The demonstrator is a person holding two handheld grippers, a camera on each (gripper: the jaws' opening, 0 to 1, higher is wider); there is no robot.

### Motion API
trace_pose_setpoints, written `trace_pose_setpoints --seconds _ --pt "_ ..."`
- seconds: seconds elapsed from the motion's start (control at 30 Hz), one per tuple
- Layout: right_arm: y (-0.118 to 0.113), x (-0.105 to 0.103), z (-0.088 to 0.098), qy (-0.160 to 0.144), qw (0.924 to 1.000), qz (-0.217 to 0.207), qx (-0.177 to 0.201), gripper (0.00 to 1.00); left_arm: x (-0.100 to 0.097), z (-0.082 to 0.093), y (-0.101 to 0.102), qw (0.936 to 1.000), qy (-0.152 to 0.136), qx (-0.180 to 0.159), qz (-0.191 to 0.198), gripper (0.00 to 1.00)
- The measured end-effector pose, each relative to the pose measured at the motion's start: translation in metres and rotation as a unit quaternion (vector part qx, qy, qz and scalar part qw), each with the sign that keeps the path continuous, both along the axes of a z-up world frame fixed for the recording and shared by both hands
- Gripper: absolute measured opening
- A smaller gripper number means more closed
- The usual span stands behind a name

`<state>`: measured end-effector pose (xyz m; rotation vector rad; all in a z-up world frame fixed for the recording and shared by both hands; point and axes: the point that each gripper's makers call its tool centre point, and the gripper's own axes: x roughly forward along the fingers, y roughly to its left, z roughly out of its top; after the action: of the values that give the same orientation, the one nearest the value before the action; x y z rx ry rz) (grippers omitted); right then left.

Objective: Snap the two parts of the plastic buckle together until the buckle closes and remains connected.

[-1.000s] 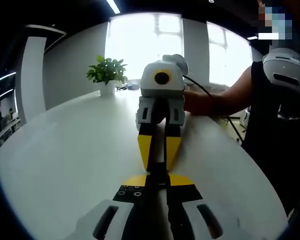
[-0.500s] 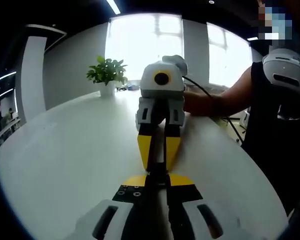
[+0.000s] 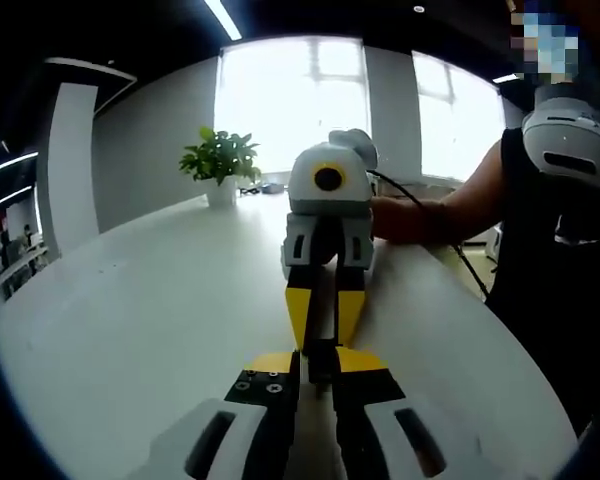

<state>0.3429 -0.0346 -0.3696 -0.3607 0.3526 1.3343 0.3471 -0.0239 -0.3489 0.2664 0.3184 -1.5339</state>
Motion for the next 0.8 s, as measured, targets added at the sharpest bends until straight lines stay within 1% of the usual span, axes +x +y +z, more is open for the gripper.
trace_pose_setpoints --seconds 0.07,0.1,0.13,0.17,0.2,0.23,0.27,0.3,0.33,0.4,0.43,0.5,0.53,0.6,0.63,0.67,0.73,0.8 --pt "0.0 0.0 0.0 -0.001 1.0 0.0 -0.001 0.09 0.015 0.013 0.004 0.9989 -0.011 -0.03 0.033 0.2" --pt "0.0 0.0 0.0 -0.001 1.0 0.0 -0.001 0.09 0.02 0.017 0.008 0.9983 -0.009 -0.039 0.042 0.22" --pt "0.0 0.0 0.0 -0.001 1.0 0.0 -0.001 0.09 0.022 0.018 0.009 0.9981 -0.009 -0.042 0.045 0.23" --pt "0.0 -0.001 0.0 -0.001 1.0 0.0 -0.001 0.09 0.025 0.022 0.012 0.9971 -0.009 -0.051 0.056 0.26" --pt "0.0 -0.001 0.0 -0.001 1.0 0.0 -0.002 0.09 0.027 0.023 0.013 0.9965 -0.012 -0.053 0.063 0.29" --pt "0.0 -0.002 -0.001 -0.001 1.0 -0.001 -0.002 0.09 0.034 0.024 0.015 0.9955 -0.019 -0.055 0.074 0.31" --pt "0.0 -0.002 -0.001 -0.001 1.0 -0.001 -0.002 0.09 0.035 0.024 0.015 0.9953 -0.021 -0.055 0.077 0.34" --pt "0.0 -0.002 -0.001 -0.001 1.0 -0.001 -0.002 0.09 0.042 0.022 0.016 0.994 -0.031 -0.051 0.092 0.37" --pt "-0.001 -0.002 -0.001 -0.001 1.0 -0.001 -0.002 0.09 0.048 0.022 0.017 0.9923 -0.044 -0.048 0.105 0.42" --pt "-0.001 -0.002 -0.001 -0.001 1.0 -0.001 -0.002 0.09 0.057 0.024 0.017 0.9888 -0.049 -0.057 0.129 0.54" --pt "-0.001 -0.002 -0.001 -0.002 1.0 -0.001 -0.003 0.09 0.064 0.025 0.018 0.9857 -0.051 -0.063 0.148 0.63" --pt "-0.001 -0.003 -0.001 -0.002 1.0 -0.001 -0.003 0.09 0.079 0.025 0.024 0.9805 -0.061 -0.061 0.177 0.74" --pt "-0.001 -0.003 -0.001 -0.002 1.0 -0.001 -0.003 0.09 0.087 0.025 0.028 0.9762 -0.058 -0.059 0.2 0.82" --pt "-0.001 -0.003 -0.001 -0.002 1.0 -0.001 -0.003 0.09 0.102 0.027 0.036 0.9657 -0.059 -0.066 0.244 0.96" --pt "-0.001 -0.003 -0.001 -0.002 1.0 -0.001 -0.003 0.09 0.106 0.029 0.039 0.9623 -0.061 -0.07 0.256 0.99" --pt "-0.001 -0.003 -0.001 -0.002 1.0 -0.001 -0.003 0.09 0.114 0.03 0.047 0.9565 -0.067 -0.068 0.276 1.0" --pt "-0.001 -0.003 -0.001 -0.001 1.0 -0.001 -0.003 0.09 0.127 0.035 0.059 0.9439 -0.08 -0.074 0.312 1.0" --pt "0.0 -0.003 -0.001 -0.001 1.0 -0.001 -0.003 0.09 0.132 0.038 0.068 0.9359 -0.08 -0.08 0.334 1.0"
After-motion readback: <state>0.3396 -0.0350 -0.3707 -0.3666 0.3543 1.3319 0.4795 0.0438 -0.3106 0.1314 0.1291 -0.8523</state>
